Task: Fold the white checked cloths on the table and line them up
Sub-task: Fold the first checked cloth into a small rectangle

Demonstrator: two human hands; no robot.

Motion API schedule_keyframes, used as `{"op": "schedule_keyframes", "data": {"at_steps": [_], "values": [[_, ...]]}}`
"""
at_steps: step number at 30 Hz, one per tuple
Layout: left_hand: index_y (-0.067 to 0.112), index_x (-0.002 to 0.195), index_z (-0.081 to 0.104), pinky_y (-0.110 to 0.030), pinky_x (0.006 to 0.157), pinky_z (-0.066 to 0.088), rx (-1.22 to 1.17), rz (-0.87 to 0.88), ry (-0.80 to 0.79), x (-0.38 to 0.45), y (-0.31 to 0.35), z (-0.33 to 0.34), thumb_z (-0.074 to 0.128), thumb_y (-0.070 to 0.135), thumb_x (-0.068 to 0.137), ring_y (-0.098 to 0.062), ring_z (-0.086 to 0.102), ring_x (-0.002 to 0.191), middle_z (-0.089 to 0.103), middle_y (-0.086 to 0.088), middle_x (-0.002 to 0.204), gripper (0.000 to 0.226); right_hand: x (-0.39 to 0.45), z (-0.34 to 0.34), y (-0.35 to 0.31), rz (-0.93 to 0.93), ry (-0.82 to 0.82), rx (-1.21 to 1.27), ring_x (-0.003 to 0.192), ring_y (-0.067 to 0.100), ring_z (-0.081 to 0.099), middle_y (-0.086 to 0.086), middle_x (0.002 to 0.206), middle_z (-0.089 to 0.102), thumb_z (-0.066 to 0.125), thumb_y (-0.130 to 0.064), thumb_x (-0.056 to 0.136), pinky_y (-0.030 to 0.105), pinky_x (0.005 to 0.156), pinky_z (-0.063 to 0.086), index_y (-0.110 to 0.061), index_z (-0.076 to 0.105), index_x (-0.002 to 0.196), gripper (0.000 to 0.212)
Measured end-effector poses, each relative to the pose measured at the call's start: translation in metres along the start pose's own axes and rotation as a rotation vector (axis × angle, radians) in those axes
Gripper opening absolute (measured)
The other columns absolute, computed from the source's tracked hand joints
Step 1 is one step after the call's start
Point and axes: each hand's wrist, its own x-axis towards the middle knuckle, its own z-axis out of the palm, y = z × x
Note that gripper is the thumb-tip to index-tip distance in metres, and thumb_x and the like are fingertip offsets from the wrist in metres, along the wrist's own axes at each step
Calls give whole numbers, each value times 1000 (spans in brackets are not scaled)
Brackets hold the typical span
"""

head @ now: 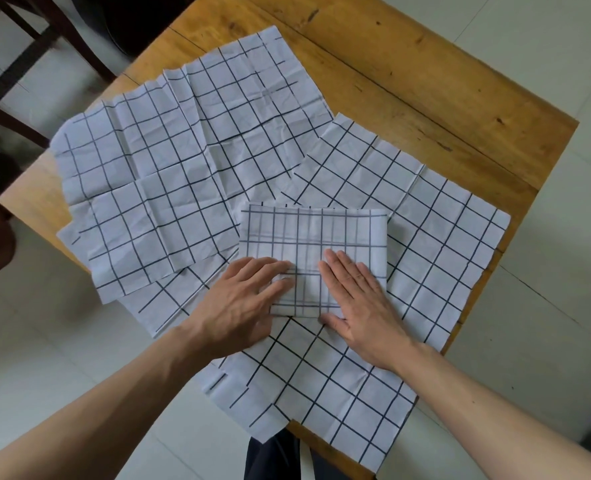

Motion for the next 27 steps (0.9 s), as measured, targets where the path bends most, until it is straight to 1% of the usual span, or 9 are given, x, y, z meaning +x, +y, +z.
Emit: {"op": "schedule_keyframes", "data": {"at_steps": [4, 8, 12, 15, 18, 20, 23, 26, 27], "values": [[15, 120, 60, -46, 110, 36, 61, -18, 21, -6, -3, -2, 70, 11, 72, -30, 48, 133, 52, -9, 146, 49, 0, -4, 1, -15, -30, 10, 151, 15, -18, -2, 165, -21, 23, -59, 97, 41, 121, -1, -17, -13, 157, 81], [12, 92, 62, -45, 100, 41, 57, -76, 178, -15, -8, 0, 74, 7, 73, -31, 59, 114, 65, -7, 121, 23, 0, -5, -1, -19, -23, 40, 151, 16, -18, 0, 165, -19, 28, -66, 94, 43, 122, -1, -15, -9, 158, 90], [14, 80, 61, -39, 87, 43, 29, -110, 311, -17, 4, -8, 71, 6, 74, -27, 56, 81, 60, -1, 84, 14, -2, -12, -16, -25, 149, 110, 154, 22, 5, 8, 166, 14, 51, -59, 88, 47, 122, 10, -10, 25, 156, 88], [13, 78, 62, -39, 86, 43, 40, -124, 377, -15, 24, -16, 68, 8, 78, -26, 53, 74, 57, -1, 76, 8, -4, -19, -32, -75, 242, 108, 150, 28, 23, 13, 157, 36, 72, -45, 85, 49, 121, 20, -11, 52, 141, 69], [13, 76, 61, -40, 82, 44, 10, -144, 432, -10, 47, -23, 68, 10, 79, -25, 51, 71, 56, -1, 73, 7, -8, -28, -47, -85, 392, 123, 129, 29, 49, 10, 132, 57, 68, -28, 92, 43, 103, 40, -14, 69, 112, 25], [13, 76, 61, -40, 79, 44, -35, -115, 452, -7, 61, -26, 68, 11, 78, -24, 51, 71, 55, -1, 72, 8, -13, -36, -50, -73, 467, 134, 105, 25, 56, 5, 109, 61, 63, -20, 93, 33, 83, 40, -15, 69, 93, 8], [13, 81, 63, -39, 82, 44, -120, -47, 430, -4, 71, -28, 72, 14, 73, -26, 56, 79, 60, -1, 81, 13, -22, -39, -41, -58, 508, 150, 85, 23, 53, 1, 92, 57, 68, -9, 87, 32, 69, 39, -15, 69, 84, 7], [18, 96, 66, -42, 87, 45, -135, -116, 290, -3, 51, -23, 80, 26, 65, -24, 57, 101, 67, -1, 106, 35, -31, -35, -27, -66, 557, 179, 84, 20, 51, 3, 89, 57, 59, 3, 84, 33, 71, 43, -12, 72, 86, 20], [19, 97, 67, -43, 89, 45, -118, -156, 232, -2, 42, -21, 84, 22, 60, -24, 55, 106, 67, -1, 112, 41, -34, -34, -23, -72, 584, 195, 85, 20, 51, 4, 88, 57, 55, 4, 82, 32, 72, 43, -11, 72, 86, 23]]}}
